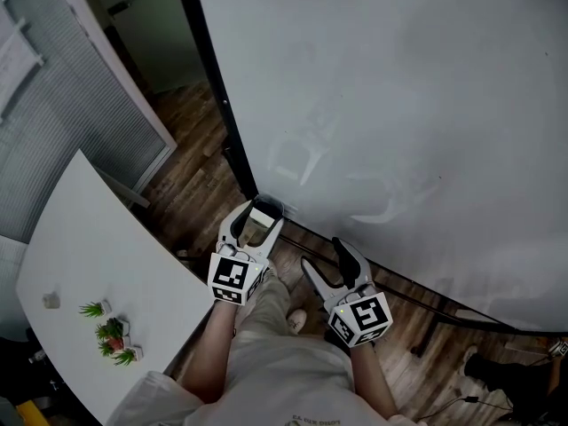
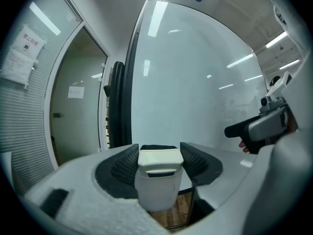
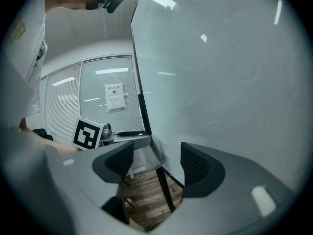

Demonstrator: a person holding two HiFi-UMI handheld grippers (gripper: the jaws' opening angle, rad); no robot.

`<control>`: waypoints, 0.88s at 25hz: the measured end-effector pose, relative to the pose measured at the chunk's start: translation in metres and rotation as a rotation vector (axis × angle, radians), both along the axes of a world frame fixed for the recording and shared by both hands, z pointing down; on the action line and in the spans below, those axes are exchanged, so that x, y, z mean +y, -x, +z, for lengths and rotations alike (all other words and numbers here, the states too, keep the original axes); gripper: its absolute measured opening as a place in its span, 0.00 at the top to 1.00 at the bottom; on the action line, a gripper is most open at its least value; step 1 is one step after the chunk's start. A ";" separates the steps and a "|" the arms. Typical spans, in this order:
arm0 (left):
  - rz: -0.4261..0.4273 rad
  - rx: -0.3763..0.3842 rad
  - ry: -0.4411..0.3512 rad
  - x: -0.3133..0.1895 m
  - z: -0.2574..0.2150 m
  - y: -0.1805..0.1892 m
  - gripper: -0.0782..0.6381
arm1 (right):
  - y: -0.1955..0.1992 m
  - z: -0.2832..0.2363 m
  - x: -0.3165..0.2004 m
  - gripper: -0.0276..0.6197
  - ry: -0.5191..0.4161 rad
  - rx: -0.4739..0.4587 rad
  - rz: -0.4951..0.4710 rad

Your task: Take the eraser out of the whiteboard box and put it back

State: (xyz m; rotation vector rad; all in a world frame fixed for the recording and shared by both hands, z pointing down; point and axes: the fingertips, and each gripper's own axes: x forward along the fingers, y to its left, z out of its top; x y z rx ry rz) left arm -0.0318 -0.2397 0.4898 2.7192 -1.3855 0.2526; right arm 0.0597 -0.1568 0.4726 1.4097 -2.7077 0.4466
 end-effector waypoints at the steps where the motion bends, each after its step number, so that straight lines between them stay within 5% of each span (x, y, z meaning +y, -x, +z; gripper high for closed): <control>1: -0.002 -0.005 -0.002 -0.001 0.000 0.000 0.54 | 0.000 0.000 0.000 0.49 0.001 0.001 0.000; 22: -0.021 0.018 -0.009 -0.001 -0.004 0.002 0.53 | -0.003 -0.003 -0.003 0.50 0.001 -0.015 0.008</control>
